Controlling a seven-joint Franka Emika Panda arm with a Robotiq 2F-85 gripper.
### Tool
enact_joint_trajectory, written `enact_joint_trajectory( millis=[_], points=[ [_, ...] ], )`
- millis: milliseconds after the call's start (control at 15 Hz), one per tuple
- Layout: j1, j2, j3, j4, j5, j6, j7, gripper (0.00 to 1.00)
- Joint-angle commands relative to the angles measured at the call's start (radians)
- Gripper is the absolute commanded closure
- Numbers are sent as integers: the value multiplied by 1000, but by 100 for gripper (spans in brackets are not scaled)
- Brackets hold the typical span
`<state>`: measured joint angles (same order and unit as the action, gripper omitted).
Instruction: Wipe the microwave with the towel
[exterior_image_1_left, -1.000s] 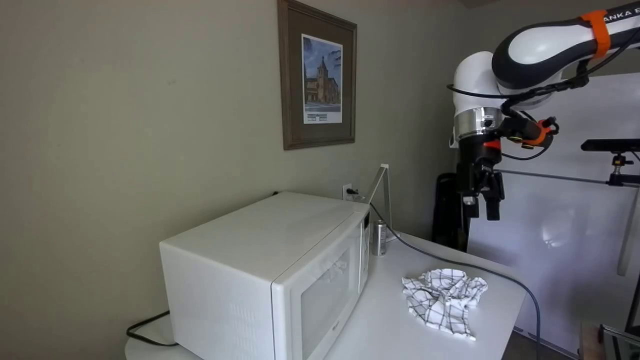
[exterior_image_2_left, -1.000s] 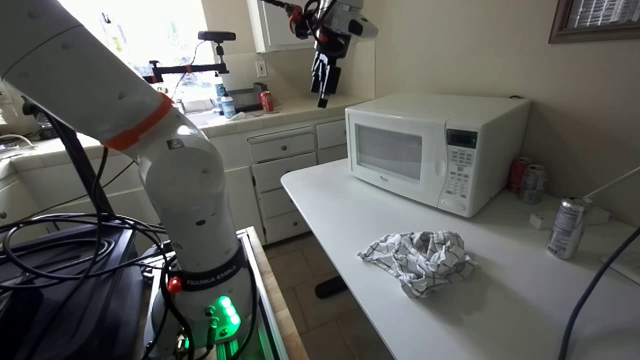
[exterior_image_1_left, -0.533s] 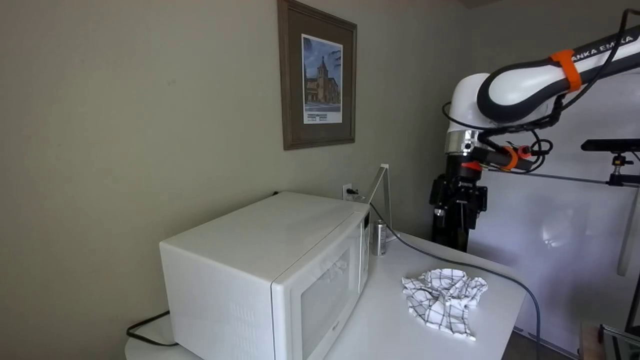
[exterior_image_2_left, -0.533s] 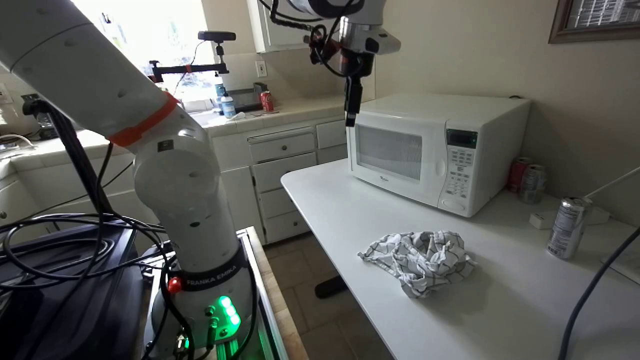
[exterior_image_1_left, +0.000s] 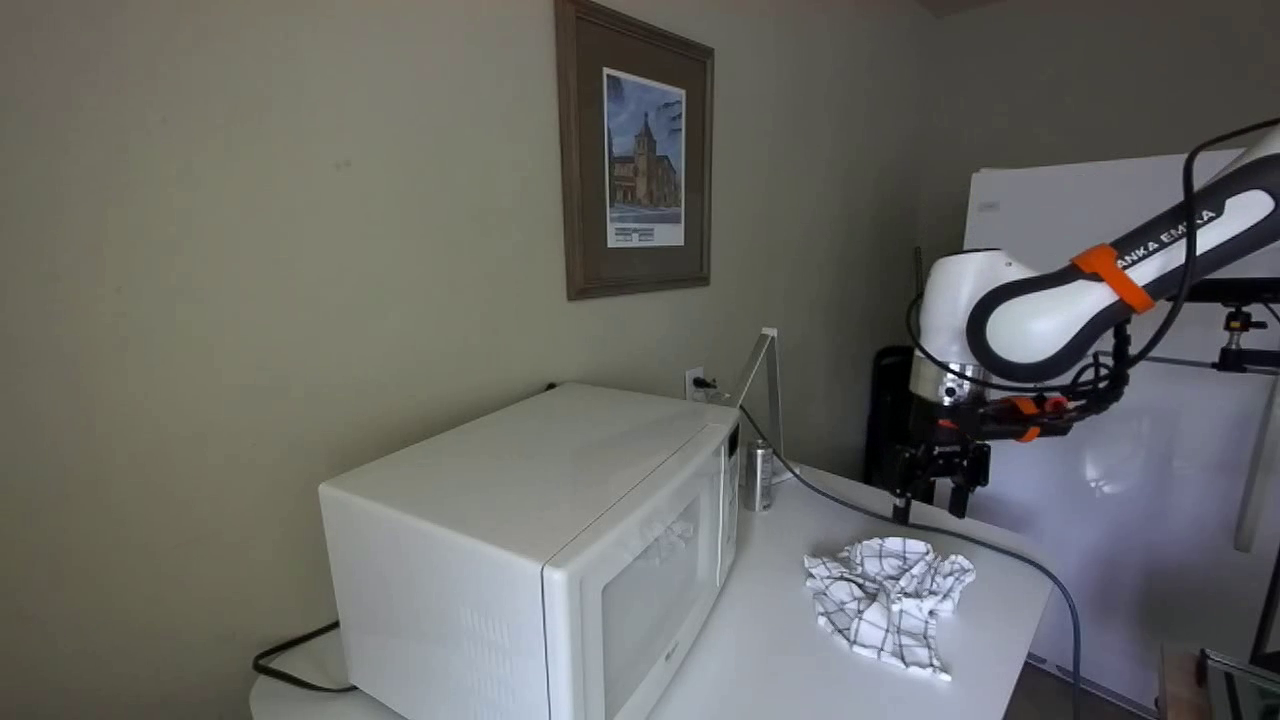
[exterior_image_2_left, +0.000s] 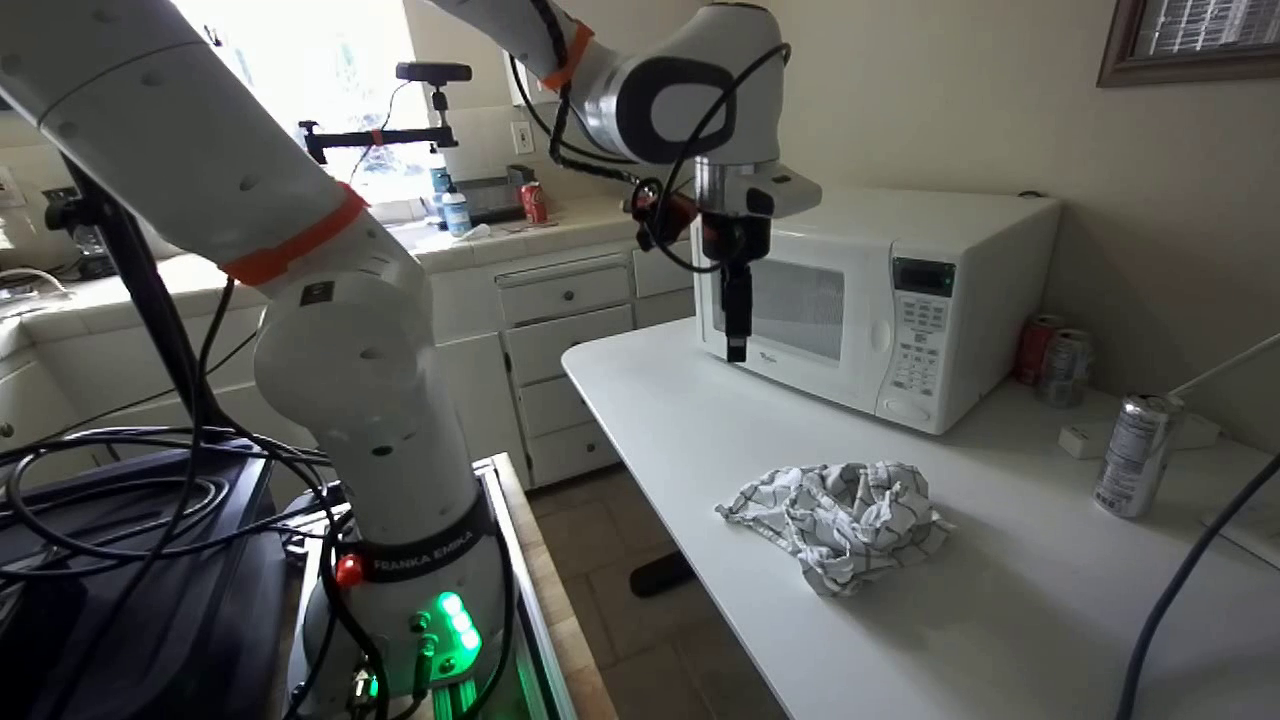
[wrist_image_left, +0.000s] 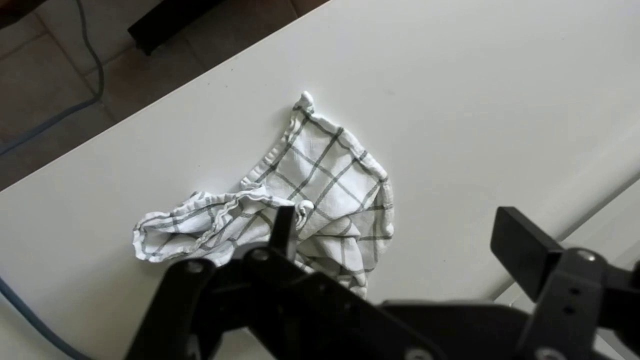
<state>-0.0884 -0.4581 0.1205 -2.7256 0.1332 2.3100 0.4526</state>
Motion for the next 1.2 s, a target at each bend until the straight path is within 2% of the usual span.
enact_joint_trajectory(
  millis=[0, 200, 267, 333, 467, 800, 1133],
  points=[
    [-15, 81, -40, -29, -37, 171, -81, 0],
    [-51, 144, -67, -49, -84, 282, -118, 0],
    [-77, 160, -66, -48, -110, 261, -82, 0],
    [-38, 115, -69, -47, -71, 240, -95, 0],
    [-60, 151, -81, -44, -92, 243, -94, 0],
    [-62, 162, -83, -37, -94, 244, -93, 0],
    [-46, 317, -107, 23, -71, 267, -128, 0]
  ],
)
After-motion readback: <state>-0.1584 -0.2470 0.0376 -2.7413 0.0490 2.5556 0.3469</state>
